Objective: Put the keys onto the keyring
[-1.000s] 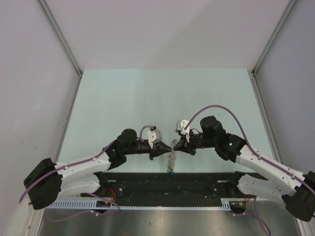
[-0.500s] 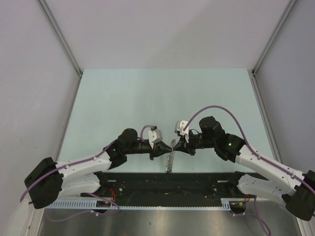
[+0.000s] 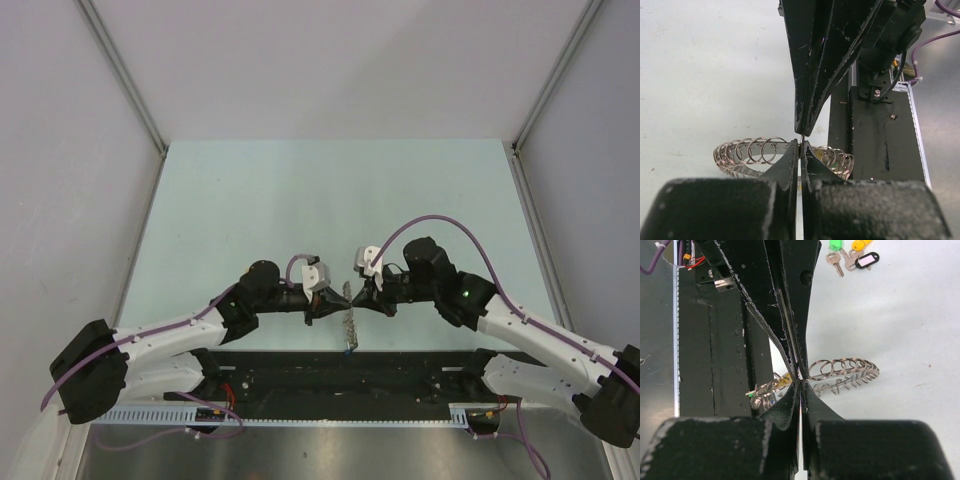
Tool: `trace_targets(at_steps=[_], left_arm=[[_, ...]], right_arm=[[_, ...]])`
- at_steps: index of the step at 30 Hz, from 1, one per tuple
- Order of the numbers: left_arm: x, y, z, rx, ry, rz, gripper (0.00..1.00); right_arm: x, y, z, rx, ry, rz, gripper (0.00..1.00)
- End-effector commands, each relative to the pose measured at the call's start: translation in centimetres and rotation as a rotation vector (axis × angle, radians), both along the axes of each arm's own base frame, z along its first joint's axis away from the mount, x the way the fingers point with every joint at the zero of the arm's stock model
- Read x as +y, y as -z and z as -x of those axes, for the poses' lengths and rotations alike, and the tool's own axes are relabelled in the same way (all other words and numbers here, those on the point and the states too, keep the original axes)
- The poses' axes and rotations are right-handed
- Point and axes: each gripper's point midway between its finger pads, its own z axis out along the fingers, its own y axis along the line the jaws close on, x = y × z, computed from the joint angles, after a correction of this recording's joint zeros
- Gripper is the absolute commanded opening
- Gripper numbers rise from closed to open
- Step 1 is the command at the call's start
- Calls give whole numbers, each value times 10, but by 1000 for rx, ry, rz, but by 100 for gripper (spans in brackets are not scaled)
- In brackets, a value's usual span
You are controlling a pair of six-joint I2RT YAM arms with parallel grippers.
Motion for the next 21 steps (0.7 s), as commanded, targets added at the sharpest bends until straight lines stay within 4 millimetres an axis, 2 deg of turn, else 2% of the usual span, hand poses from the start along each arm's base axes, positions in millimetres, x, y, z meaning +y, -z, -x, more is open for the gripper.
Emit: trace_targets(at_steps=[1, 5, 9, 15, 21], left_arm=[[-7, -28, -1, -42, 8, 73, 0], [-3, -36, -5, -57, -35, 116, 0], [1, -39, -8, -61, -71, 135, 0], [3, -42, -8, -69, -76, 144, 1], [4, -43, -6, -77, -69, 152, 0]], right_arm=[[7, -40, -9, -73, 36, -91, 0], [1, -50, -16, -75, 102, -122, 13], [-6, -49, -20, -77, 148, -143, 17], [-4, -44, -13, -49, 114, -156, 28], [-4, -40, -11, -44, 103, -154, 30]])
